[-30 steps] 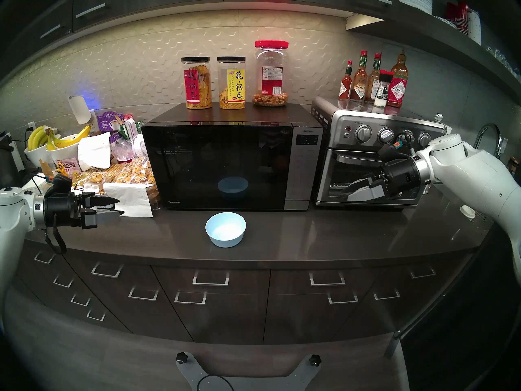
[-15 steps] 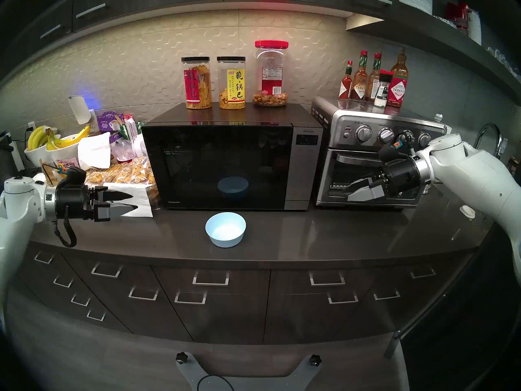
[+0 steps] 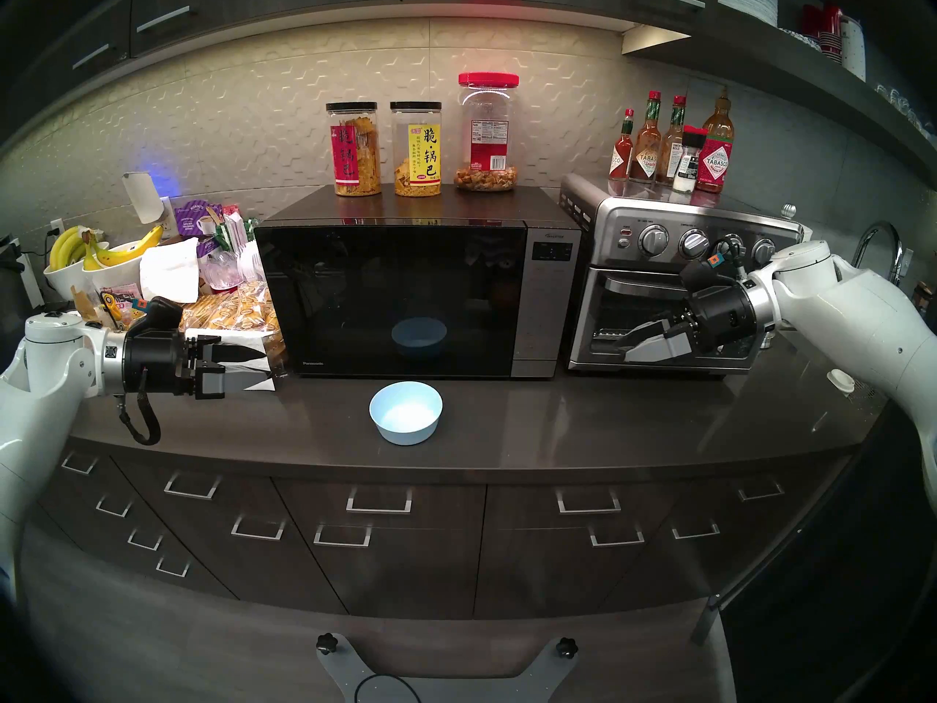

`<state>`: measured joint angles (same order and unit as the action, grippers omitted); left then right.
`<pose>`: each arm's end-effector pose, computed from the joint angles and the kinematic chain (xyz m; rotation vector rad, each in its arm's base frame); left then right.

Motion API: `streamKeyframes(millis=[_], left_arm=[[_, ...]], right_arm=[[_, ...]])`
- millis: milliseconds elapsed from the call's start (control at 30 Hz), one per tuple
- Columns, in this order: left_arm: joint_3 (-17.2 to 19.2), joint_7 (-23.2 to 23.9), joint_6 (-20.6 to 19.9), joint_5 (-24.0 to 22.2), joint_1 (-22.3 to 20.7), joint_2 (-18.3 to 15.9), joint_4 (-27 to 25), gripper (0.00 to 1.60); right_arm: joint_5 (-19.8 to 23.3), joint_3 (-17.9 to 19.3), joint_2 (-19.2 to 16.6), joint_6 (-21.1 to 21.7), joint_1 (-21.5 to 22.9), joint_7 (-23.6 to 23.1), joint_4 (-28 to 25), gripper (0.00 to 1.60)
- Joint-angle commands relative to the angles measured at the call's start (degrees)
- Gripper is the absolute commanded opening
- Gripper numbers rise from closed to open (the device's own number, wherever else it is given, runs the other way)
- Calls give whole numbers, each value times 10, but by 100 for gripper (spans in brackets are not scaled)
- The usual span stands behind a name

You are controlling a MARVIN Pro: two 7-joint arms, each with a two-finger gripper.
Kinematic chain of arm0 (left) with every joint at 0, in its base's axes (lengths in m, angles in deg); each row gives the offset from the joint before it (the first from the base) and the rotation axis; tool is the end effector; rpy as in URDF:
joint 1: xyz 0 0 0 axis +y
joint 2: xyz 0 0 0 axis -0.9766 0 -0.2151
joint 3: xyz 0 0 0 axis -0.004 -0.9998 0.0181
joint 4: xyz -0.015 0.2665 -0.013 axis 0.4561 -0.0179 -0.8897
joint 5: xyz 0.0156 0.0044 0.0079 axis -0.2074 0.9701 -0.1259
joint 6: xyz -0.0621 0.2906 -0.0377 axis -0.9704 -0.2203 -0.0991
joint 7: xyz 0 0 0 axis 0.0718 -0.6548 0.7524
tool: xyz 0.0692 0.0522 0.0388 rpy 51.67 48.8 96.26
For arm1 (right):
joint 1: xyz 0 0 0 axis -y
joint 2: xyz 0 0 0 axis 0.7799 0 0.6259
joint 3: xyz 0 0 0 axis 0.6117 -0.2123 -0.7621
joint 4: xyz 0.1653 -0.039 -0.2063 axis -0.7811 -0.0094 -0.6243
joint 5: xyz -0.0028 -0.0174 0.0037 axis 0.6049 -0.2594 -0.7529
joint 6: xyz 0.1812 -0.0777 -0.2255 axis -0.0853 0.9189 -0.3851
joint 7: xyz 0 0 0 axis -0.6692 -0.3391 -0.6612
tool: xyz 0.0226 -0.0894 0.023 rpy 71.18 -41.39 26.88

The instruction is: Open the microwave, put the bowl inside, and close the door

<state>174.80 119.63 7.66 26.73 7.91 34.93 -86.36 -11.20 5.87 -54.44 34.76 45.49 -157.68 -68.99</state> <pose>0.3647 0.1432 -0.1039 1.9971 -0.8328 1.1991 0.4363 -0.1783 -0.0641 -1.9311 -1.0908 -0.8218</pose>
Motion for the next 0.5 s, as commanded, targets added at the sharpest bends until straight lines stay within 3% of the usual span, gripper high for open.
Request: streamKeyframes(millis=[0,467], left_arm=[[-15,-12,-8,-9,-34,16,-16,160],[-82,-49,-39,-4,-96,40,-12,160]], right_arm=[[4,8,0,1,10,0,0,160],[4,8,0,1,10,0,0,160]])
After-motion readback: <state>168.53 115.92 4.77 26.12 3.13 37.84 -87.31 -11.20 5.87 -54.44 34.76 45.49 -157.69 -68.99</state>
